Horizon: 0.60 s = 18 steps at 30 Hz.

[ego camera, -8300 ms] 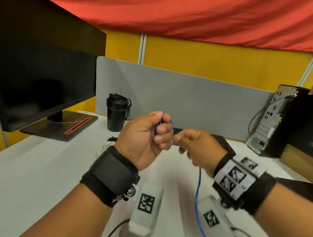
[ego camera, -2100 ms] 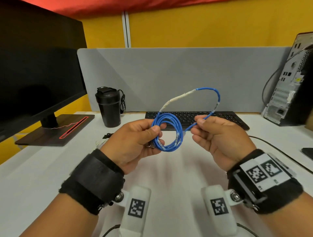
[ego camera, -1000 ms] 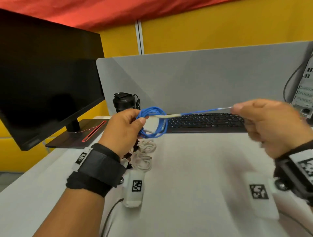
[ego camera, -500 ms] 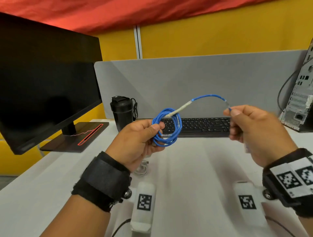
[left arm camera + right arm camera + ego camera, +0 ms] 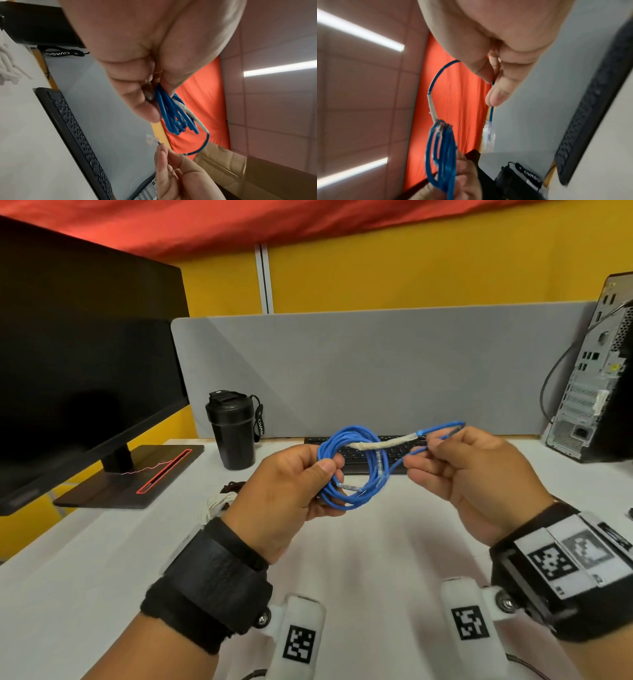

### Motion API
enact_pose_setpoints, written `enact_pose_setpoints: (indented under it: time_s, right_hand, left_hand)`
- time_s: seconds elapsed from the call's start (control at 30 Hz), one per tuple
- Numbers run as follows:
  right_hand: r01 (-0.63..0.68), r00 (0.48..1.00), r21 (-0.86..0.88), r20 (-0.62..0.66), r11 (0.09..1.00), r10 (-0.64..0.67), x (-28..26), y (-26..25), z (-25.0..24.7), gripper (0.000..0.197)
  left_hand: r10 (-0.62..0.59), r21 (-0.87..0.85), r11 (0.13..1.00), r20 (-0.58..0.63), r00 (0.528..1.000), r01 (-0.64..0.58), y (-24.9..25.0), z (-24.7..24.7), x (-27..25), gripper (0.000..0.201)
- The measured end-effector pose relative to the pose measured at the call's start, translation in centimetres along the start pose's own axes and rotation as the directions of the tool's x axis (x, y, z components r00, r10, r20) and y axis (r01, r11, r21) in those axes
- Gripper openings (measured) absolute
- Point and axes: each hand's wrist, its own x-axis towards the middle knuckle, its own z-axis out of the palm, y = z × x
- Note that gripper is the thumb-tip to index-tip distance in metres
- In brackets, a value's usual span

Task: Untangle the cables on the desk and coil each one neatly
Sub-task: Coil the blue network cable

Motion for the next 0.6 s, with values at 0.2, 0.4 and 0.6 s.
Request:
enact_pose_setpoints:
  time_s: [0.2, 0.4, 0.6]
  right_hand:
    - [-0.282, 0.958, 0.339, 0.141, 0.897, 0.248, -0.7, 0.6, 1.0, 0.013]
    - [-0.500, 0.866, 0.387, 0.244, 0.775, 0.437, -0.9, 1.5, 1.1, 0.020]
    - [-0.538, 0.839, 0.309, 0.285, 0.785, 0.463, -0.7, 1.1, 0.8, 0.016]
  left_hand:
    - [0.011, 0.046, 0.999, 0.017, 1.000, -0.011, -0.4, 0.0, 0.1, 0.020]
    - [0.015, 0.123, 0.992, 0.053, 0.998, -0.022, -1.2, 0.7, 0.1, 0.019]
    - [0.017, 0.075, 0.997, 0.043, 0.999, -0.021, -1.2, 0.9, 0.2, 0.019]
